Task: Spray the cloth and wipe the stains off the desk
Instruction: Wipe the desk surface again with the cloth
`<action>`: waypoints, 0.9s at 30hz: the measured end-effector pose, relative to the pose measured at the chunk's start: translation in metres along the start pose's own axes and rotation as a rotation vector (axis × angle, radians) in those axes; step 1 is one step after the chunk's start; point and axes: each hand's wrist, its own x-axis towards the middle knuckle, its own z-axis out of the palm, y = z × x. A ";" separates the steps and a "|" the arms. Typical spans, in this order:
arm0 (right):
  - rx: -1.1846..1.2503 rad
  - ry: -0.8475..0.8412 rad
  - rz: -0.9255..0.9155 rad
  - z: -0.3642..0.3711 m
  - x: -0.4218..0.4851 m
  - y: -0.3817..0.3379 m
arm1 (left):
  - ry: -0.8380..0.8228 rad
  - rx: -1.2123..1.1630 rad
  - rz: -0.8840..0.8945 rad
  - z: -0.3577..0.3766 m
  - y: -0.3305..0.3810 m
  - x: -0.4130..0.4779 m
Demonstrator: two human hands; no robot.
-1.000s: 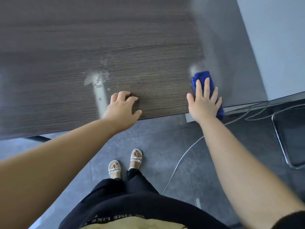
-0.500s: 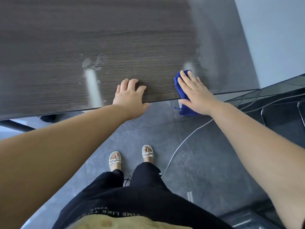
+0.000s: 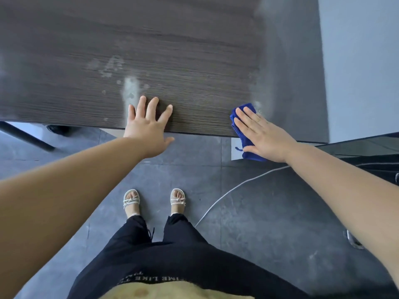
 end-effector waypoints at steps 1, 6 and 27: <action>-0.006 0.021 -0.011 0.000 0.006 0.000 | -0.003 0.011 -0.006 0.001 0.000 -0.001; -0.050 0.155 -0.001 0.003 0.040 -0.028 | -0.033 0.071 -0.007 0.006 -0.003 -0.002; -0.007 0.310 0.055 0.001 0.091 -0.088 | -0.070 -0.250 0.020 -0.016 -0.015 -0.003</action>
